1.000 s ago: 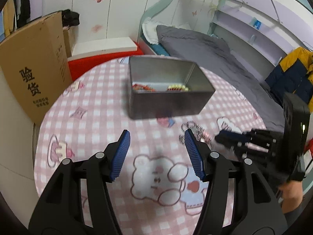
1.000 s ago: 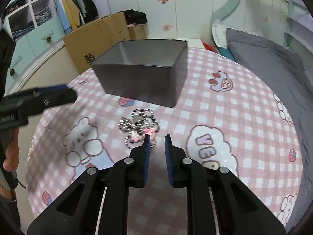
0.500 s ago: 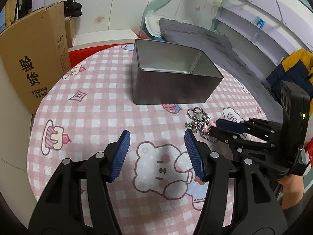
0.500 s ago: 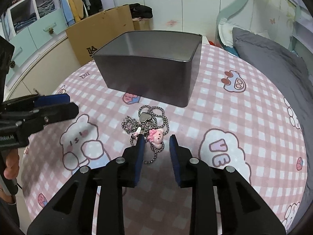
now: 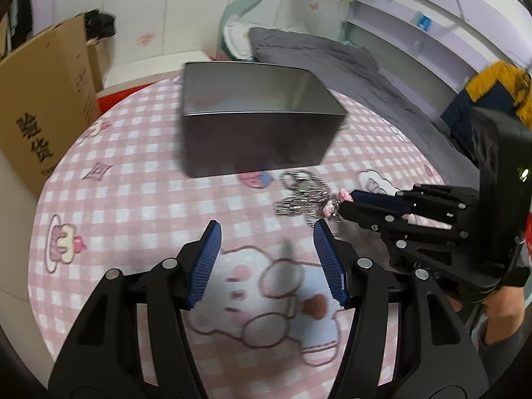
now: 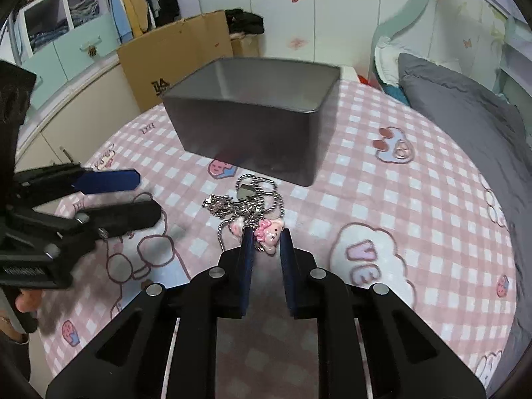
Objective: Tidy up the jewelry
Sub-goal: 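Return both tools to the silver chain and pink charm on the table, then grasp the silver chain with the left tool while the right tool grasps the pink charm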
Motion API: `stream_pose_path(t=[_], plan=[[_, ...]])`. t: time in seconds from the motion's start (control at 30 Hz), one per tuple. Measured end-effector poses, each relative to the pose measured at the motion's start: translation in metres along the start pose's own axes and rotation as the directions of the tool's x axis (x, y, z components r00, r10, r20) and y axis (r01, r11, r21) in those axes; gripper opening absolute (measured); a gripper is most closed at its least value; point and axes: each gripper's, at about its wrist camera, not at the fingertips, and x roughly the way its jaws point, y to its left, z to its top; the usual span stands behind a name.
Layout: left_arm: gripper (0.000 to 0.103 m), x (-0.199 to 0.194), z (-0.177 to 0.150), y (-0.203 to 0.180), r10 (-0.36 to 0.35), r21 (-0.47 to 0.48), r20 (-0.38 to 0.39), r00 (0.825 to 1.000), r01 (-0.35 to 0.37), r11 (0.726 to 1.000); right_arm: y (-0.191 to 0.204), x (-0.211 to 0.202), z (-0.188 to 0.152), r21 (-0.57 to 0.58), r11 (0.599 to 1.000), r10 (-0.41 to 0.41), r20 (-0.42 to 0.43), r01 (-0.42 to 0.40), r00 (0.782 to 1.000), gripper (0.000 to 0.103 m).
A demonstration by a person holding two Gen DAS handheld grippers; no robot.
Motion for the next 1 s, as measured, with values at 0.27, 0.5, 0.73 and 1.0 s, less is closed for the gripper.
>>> stream_pose_path(t=[0.27,0.5,0.73,1.0], plan=[[0.058,0.017,0.000,-0.042,0.009,0.122,-0.010,1.000,-0.007,0.993,-0.017,-0.028,-0.015,0.051,0.999,-0.008,0.050,0.006,0.999,0.014],[0.056,0.026,0.003,-0.050,0.018,0.144,-0.021,1.000,-0.015,0.989,-0.029,-0.039,-0.026,0.080,0.997,-0.016,0.053,0.011,0.998,0.014],[0.037,0.035,0.001,-0.060,0.036,0.178,-0.042,0.998,-0.028,0.984,-0.041,-0.048,-0.033,0.112,0.993,-0.032,0.066,0.024,0.997,0.014],[0.037,0.043,0.010,-0.068,0.078,0.210,-0.023,0.997,-0.071,0.975,-0.049,-0.045,-0.038,0.128,0.992,-0.015,0.060,0.007,0.998,0.014]])
